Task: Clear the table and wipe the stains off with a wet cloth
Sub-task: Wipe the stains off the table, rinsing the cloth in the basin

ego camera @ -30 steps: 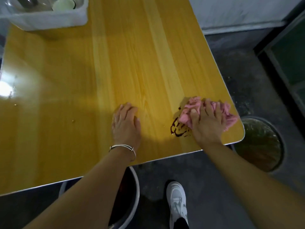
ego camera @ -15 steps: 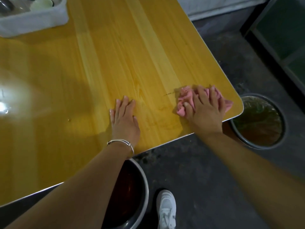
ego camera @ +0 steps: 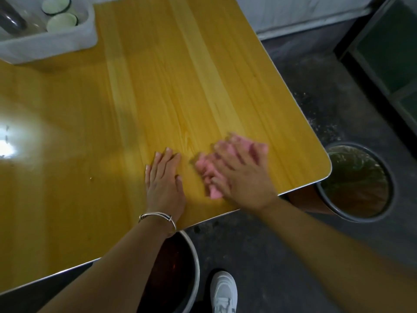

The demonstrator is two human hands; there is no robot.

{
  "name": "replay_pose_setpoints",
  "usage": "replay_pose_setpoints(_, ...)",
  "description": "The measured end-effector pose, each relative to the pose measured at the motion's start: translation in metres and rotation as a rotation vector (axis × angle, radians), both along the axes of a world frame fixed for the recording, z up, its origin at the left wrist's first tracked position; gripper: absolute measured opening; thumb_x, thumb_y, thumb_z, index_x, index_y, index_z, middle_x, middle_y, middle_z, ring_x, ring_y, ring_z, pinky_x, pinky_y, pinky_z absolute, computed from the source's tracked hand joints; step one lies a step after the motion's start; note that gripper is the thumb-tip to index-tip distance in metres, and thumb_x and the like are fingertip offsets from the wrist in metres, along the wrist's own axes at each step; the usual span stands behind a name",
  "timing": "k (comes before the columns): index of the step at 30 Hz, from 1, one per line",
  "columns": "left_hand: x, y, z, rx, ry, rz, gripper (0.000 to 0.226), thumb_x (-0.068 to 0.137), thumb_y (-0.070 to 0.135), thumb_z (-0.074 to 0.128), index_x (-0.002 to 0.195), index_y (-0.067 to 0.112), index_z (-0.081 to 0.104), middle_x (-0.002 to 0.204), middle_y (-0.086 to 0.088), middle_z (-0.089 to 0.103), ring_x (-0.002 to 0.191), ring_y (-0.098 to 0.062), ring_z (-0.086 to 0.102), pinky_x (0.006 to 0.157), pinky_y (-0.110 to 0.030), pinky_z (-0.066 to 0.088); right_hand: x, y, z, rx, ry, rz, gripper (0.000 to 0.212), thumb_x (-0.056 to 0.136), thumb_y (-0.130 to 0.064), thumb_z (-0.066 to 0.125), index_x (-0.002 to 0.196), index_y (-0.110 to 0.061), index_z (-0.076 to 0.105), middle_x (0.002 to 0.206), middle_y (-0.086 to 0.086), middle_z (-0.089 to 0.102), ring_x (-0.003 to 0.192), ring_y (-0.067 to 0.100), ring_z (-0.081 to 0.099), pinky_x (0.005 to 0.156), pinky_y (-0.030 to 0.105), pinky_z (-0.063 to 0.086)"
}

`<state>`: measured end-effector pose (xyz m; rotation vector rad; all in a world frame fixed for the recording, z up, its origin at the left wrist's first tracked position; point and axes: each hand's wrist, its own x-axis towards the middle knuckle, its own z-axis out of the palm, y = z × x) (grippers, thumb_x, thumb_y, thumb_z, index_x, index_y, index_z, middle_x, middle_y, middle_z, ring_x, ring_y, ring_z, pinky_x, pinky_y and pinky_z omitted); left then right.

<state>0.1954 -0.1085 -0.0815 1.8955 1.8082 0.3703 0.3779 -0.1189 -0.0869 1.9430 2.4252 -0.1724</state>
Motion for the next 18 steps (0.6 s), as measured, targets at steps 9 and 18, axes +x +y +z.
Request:
replay_pose_setpoints(9,-0.013,0.003,-0.001,-0.010,-0.027,-0.004,0.048,0.095,0.010,0.037,0.139,0.030,0.034,0.152,0.015,0.020,0.142,-0.006,0.006,0.115,-0.027,-0.002,-0.055,-0.005,-0.003,0.034,0.072,-0.591,0.059,0.089,-0.043,0.019,0.143,-0.023,0.036,0.153,0.001,0.031,0.142,0.039,0.017,0.110,0.065,0.009)
replay_pose_setpoints(18,-0.032,0.010,0.005,-0.017,0.006,-0.083,0.061,0.087,-0.007,0.038,0.134,0.032,0.041,0.146,0.020,0.030,0.139,-0.003,0.016,0.112,-0.029,0.010,-0.027,-0.020,-0.005,0.021,-0.003,-0.024,0.055,0.092,-0.051,0.024,0.129,-0.023,0.055,0.138,0.001,0.052,0.130,0.036,0.044,0.103,0.064,0.030)
